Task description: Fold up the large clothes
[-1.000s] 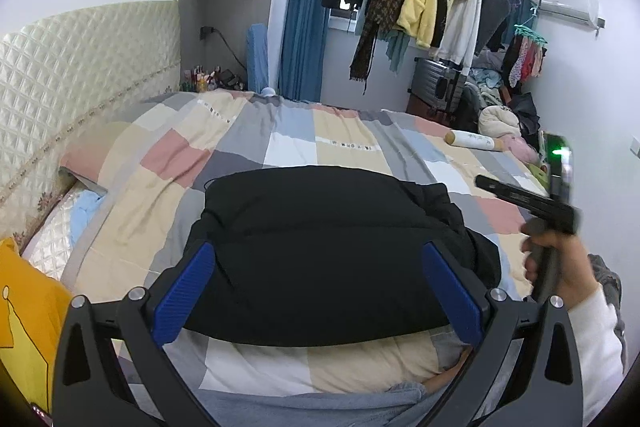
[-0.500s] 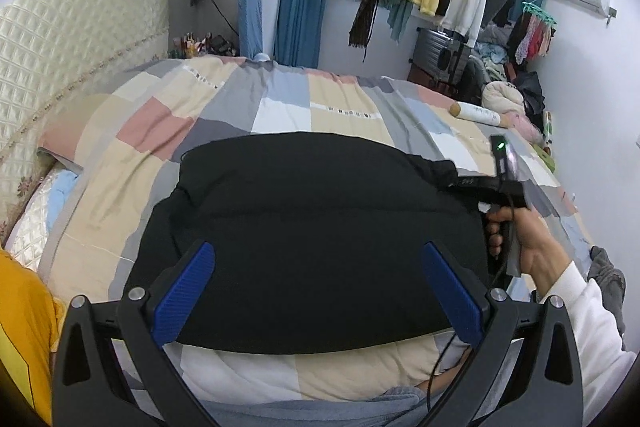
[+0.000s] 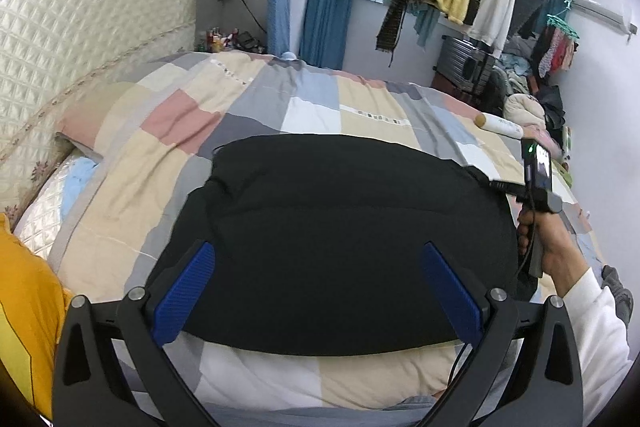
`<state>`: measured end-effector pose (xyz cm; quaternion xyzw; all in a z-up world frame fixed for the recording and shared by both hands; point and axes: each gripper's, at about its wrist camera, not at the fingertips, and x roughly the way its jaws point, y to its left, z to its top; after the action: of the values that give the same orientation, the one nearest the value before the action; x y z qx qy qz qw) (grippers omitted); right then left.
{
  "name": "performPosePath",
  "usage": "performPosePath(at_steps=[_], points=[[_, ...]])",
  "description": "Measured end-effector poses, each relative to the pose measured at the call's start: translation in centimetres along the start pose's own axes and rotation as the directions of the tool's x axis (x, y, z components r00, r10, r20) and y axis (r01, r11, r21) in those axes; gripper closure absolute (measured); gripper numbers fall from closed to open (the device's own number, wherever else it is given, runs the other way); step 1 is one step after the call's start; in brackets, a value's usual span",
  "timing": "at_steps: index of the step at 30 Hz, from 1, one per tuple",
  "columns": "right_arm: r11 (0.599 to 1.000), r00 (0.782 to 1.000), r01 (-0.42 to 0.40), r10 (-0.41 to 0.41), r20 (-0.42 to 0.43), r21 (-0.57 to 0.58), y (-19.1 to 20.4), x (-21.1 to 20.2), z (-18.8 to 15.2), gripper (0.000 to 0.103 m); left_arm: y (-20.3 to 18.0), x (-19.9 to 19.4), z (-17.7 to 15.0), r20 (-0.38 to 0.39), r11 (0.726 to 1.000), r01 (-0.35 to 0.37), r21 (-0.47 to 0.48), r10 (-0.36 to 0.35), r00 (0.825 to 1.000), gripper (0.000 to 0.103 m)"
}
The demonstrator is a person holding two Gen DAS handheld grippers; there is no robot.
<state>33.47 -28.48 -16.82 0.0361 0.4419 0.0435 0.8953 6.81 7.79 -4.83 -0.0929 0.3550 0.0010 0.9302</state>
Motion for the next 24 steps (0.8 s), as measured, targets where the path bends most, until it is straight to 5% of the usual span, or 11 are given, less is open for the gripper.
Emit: performPosePath(at_steps=[6,7,10,11,17,24], points=[[0.998,1.000,-0.017,0.016,0.019,0.055,-0.8,-1.9,0.0,0.098,1.1,-0.5,0.3,0.007,1.000,-0.017,-0.024,0.017,1.000,0.000],[0.998,1.000,-0.016,0.015,0.019,0.065,-0.7,-2.3,0.1,0.088,1.1,-0.7,0.5,0.011,1.000,-0.015,-0.026,0.015,1.000,0.000],[0.995,0.997,-0.049,0.043,0.071,0.084,-0.6,-5.1,0.1,0.039,0.9,-1.4,0.8,0.027,1.000,-0.006,-0.015,0.007,1.000,0.000],[0.995,0.994,-0.059,0.051,0.093,0.082,-0.4,-6.1,0.1,0.034,0.8,-1.7,0.9,0.031,1.000,-0.003,-0.012,0.003,1.000,0.000],[0.996,0.974,-0.079,0.070,0.215,0.033,1.7,-14.6,0.3,0.034,-0.1,-4.5,1.4,0.082,0.999,0.026,0.022,-0.027,0.996,0.000],[0.990,0.912,-0.132,0.140,0.387,-0.047,5.5,-27.0,-0.9,0.030,-0.5,-7.3,2.0,0.130,0.998,0.049,0.033,-0.053,0.990,0.000]])
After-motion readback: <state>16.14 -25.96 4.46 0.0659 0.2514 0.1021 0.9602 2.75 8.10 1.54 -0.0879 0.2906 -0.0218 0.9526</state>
